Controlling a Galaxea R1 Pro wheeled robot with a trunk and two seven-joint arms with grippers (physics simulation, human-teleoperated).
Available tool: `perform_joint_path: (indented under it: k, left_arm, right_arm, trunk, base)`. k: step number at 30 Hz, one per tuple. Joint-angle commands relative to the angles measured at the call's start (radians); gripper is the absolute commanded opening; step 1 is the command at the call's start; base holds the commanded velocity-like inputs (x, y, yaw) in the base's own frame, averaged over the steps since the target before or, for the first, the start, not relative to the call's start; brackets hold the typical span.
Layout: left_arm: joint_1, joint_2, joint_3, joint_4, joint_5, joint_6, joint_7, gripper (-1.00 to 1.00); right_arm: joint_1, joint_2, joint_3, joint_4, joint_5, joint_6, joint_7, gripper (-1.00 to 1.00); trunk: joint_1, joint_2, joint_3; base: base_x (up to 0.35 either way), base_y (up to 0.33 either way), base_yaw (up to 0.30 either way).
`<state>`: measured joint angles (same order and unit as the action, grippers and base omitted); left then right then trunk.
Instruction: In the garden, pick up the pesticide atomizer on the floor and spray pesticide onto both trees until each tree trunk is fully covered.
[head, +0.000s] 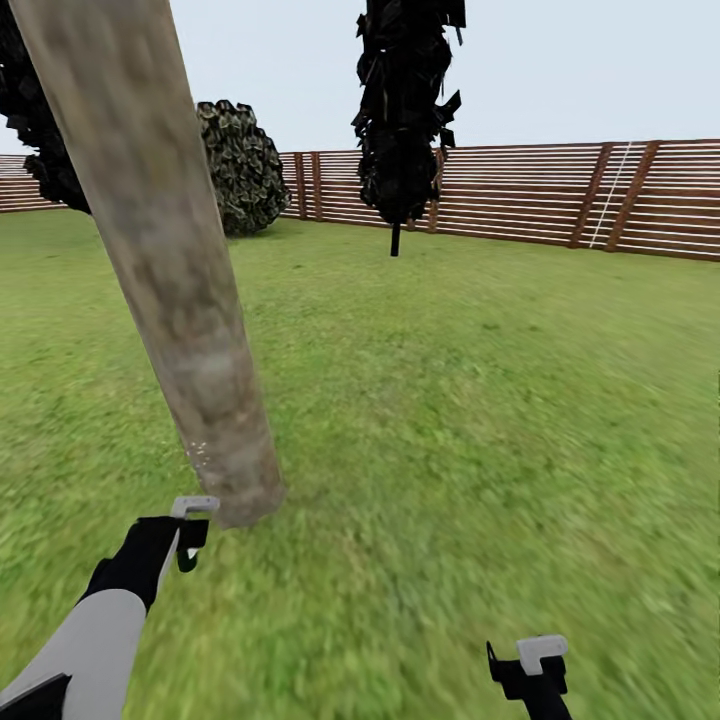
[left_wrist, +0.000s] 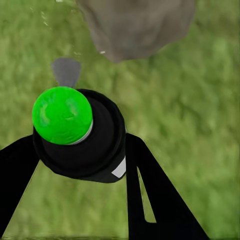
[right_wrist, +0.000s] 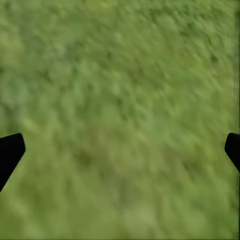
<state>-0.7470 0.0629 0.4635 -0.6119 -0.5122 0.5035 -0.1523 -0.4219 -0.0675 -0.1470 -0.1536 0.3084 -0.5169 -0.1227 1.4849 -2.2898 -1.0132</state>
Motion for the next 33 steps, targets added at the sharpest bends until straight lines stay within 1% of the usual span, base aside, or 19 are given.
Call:
perform_joint_path:
  k: [1,2,5,8,9,11,12,14,16,17,22,26,33]
  left_arm:
    - [0.0,0.0,0.0,0.0,-0.015,0.009,0.001,-1.0]
    - [0.0,-0.002,-0.001,0.0,-0.027,0.011,0.002,-1.0]
    - [0.0,-0.01,-0.002,0.001,-0.044,0.013,0.004,-1.0]
    - [0.0,-0.017,-0.006,0.019,-0.045,0.015,0.062,-1.0]
    - [-0.001,-0.017,-0.011,0.034,-0.045,0.015,0.081,-1.0]
    - [-0.002,-0.018,-0.023,0.093,-0.043,0.014,0.136,-1.0]
    - [-0.003,-0.019,-0.025,0.103,-0.041,0.014,0.141,-1.0]
    - [-0.003,-0.03,-0.026,0.11,-0.039,0.014,0.137,-1.0]
    - [-0.003,-0.055,-0.026,0.108,-0.039,0.01,0.115,-1.0]
    - [-0.003,-0.059,-0.026,0.108,-0.038,0.007,0.106,-1.0]
    - [-0.003,-0.061,-0.024,0.105,-0.038,0.005,0.086,-1.0]
    - [-0.003,-0.056,-0.023,0.103,-0.038,0.004,0.099,-1.0]
    - [-0.003,-0.055,-0.021,0.102,-0.038,0.003,0.101,-1.0]
  right_arm:
    - [0.0,0.0,0.0,-0.001,0.0,0.0,0.0,1.0]
    - [0.0,0.0,0.0,-0.001,0.0,0.0,0.0,1.0]
    - [0.0,0.0,0.001,-0.001,0.0,0.0,0.0,1.0]
    - [0.0,0.0,0.001,-0.001,0.0,0.0,0.0,1.0]
    - [0.0,0.0,0.001,-0.001,0.0,0.0,0.0,1.0]
    - [0.0,0.0,0.001,0.0,0.0,0.0,0.0,1.0]
    - [0.0,0.0,0.001,0.0,0.0,0.0,0.0,1.0]
    - [0.0,0.0,0.001,0.0,0.0,0.0,0.0,1.0]
    - [0.0,0.0,0.001,0.0,0.0,0.0,0.0,1.0]
    - [0.0,0.0,0.001,0.0,0.0,0.0,0.0,1.0]
    - [0.0,0.0,0.001,0.0,0.0,0.0,0.0,1.0]
    - [0.0,0.0,0.001,0.0,0.001,0.0,0.0,1.0]
    - [0.0,0.0,0.0,0.0,0.0,0.0,0.0,1.0]
  trunk:
    - [0.0,0.0,0.0]
    - [0.0,0.0,0.0]
    - [0.0,0.0,0.0]
    - [0.0,0.0,0.0]
    - [0.0,0.0,0.0]
    - [0.0,0.0,0.0]
    - [0.0,0.0,0.0]
    - [0.0,0.0,0.0]
    - [0.0,0.0,0.0]
    - [0.0,0.0,0.0]
    - [0.0,0.0,0.0]
    - [0.0,0.0,0.0]
    - [0.0,0.0,0.0]
  base:
    - [0.007,-0.032,0.022]
    - [0.004,-0.016,0.125]
    - [0.001,-0.006,0.219]
    - [0.0,0.0,0.272]
    - [0.0,0.0,0.275]
    - [0.0,0.0,0.276]
    - [0.0,0.0,0.276]
    - [0.0,0.0,0.276]
    - [0.0,0.0,0.274]
    - [0.0,0.0,0.192]
    - [0.0,-0.159,0.049]
    - [0.0,-0.268,0.002]
    - [0.0,-0.273,0.0]
